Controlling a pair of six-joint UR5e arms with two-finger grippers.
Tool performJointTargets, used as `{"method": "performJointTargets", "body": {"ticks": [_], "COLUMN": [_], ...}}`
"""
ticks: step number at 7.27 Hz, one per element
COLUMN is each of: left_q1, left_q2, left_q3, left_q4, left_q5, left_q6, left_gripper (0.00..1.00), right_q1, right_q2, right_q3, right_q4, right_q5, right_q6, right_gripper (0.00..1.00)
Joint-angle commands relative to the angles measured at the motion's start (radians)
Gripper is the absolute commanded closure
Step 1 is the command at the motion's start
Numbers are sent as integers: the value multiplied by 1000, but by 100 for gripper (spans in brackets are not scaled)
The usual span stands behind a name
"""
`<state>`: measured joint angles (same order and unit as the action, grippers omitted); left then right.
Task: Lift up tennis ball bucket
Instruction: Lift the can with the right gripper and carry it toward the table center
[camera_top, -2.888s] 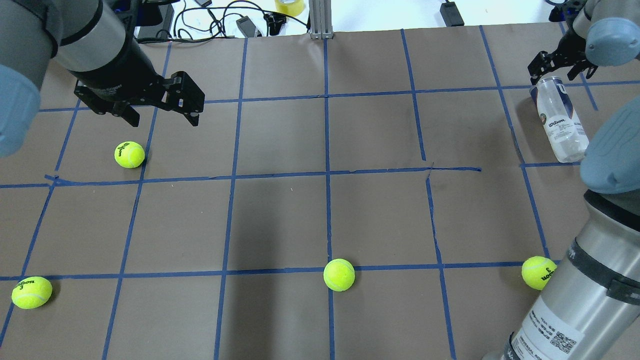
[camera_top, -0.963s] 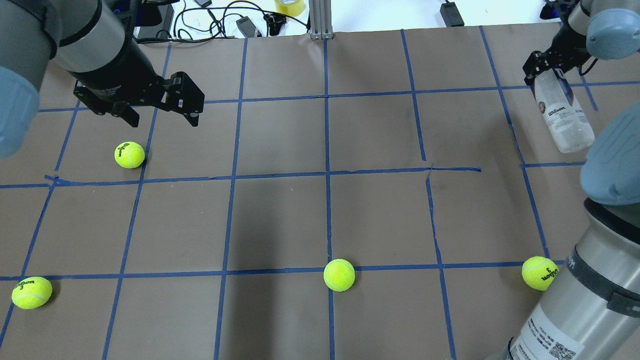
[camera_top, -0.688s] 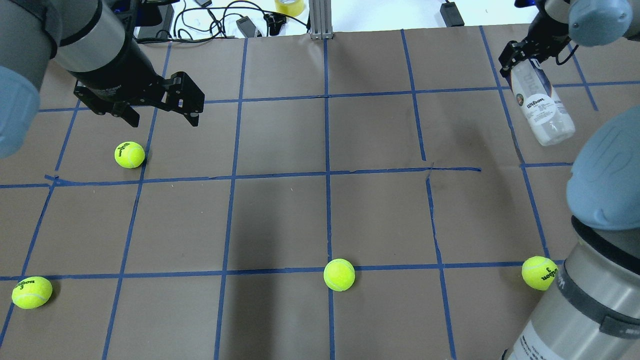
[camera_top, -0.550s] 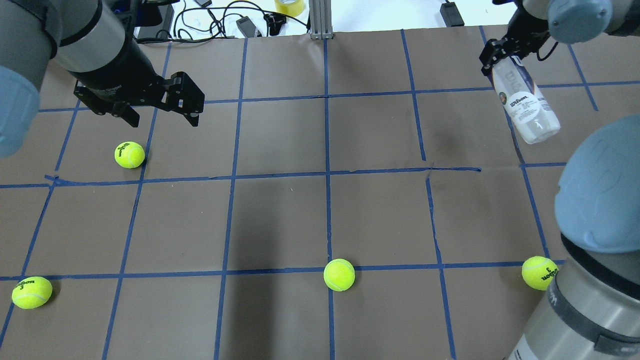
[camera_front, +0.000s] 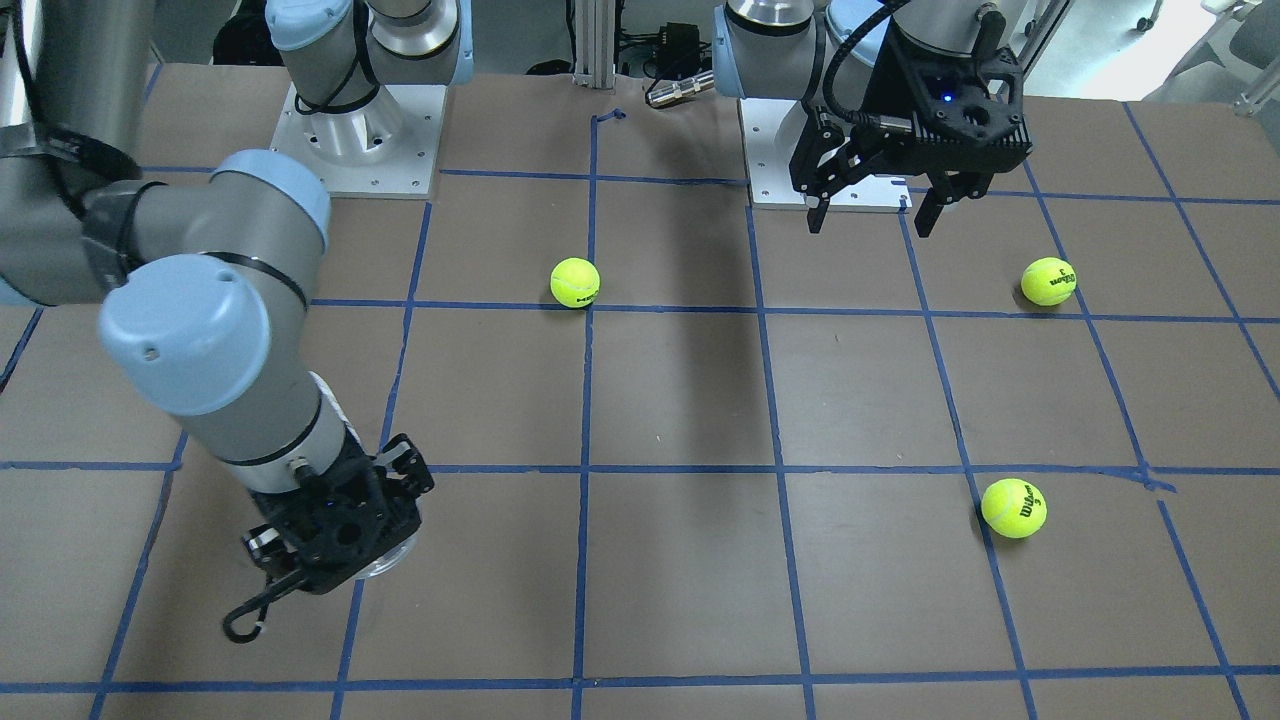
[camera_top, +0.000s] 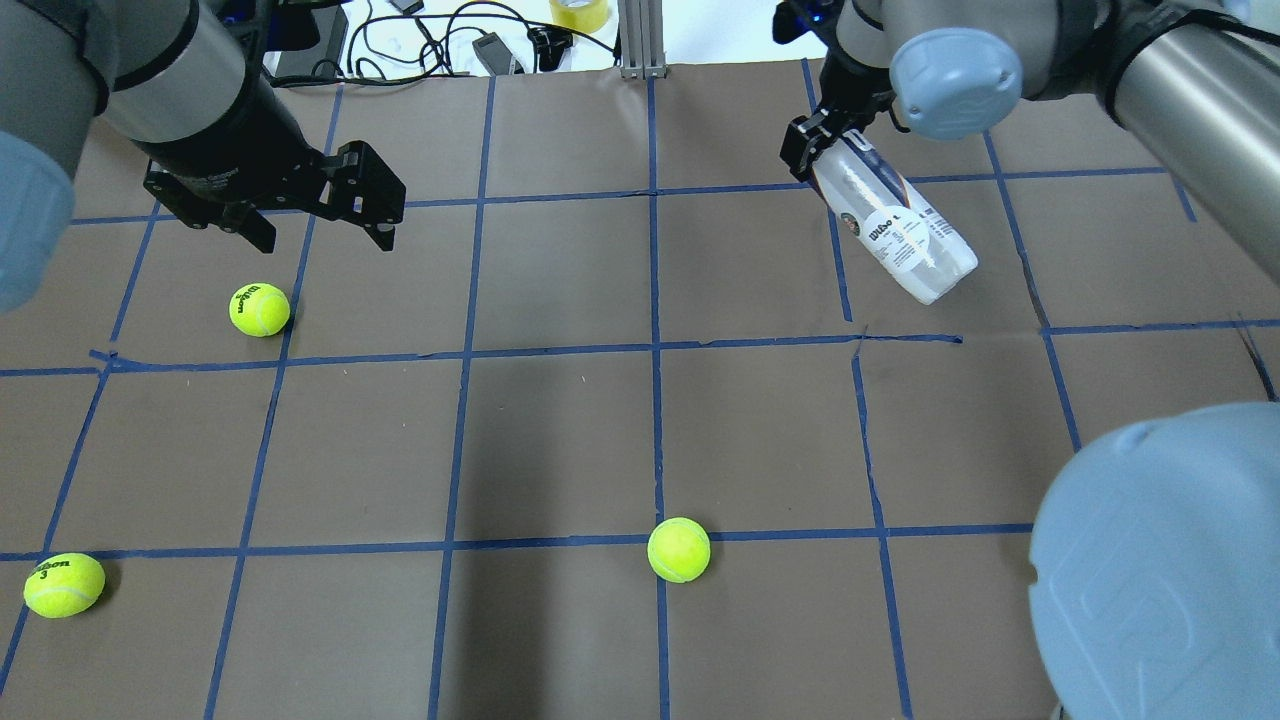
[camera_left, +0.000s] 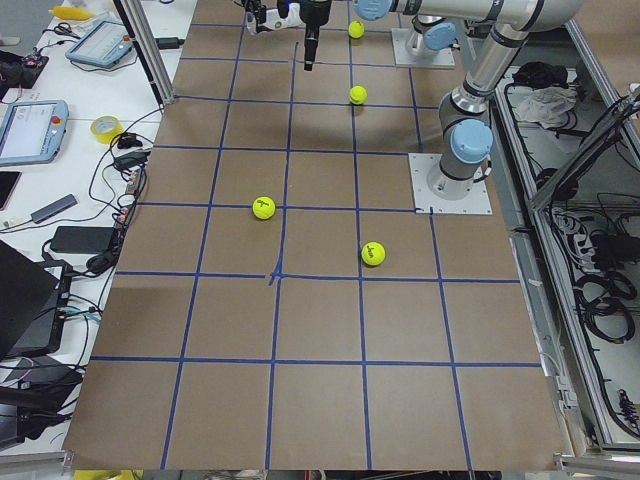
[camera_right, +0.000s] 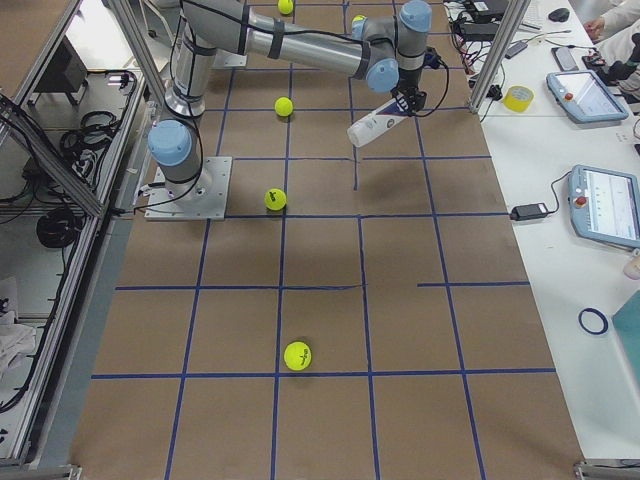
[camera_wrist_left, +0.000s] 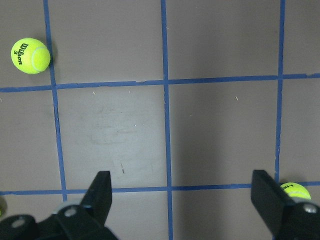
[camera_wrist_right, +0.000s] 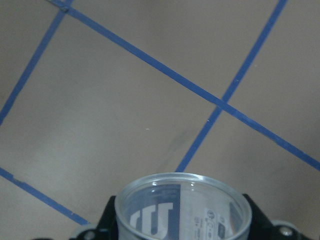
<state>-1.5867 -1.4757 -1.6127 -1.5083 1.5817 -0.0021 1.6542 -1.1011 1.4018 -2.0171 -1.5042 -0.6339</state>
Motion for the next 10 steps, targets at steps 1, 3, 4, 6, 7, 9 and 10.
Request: {"method": "performJointTargets", "body": {"ticks": [1,3,4,6,7,9,10], "left_q1": [8,8,8,8,8,8,8], "left_q2": [0,0,0,0,0,0,0], "left_q3": [-1,-1,-1,-1,-1,0,-1], "left_q4": [0,-1,0,0,-1,-1,-1], "left_q5": [-2,-2,-2,-2,-2,-2,-2], "left_q6": [4,4,4,4,4,4,4], "left_gripper": [0,0,0,0,0,0,0], "right_q1": [131,228,274,332,405,434,438], "right_q2": [4,13,50,89,119,127,129], "right_q3": [44,136,178,181,174,183,183], "right_q4": [-77,-214,-324,-379,-394,-417,-417], "right_q5": [-7,-30,-56,-54,-57,-42,-39], "right_q6": [-100,-166,-293,-305,-297,-294,-291], "right_gripper": [48,50,50,46,45,42,42]}}
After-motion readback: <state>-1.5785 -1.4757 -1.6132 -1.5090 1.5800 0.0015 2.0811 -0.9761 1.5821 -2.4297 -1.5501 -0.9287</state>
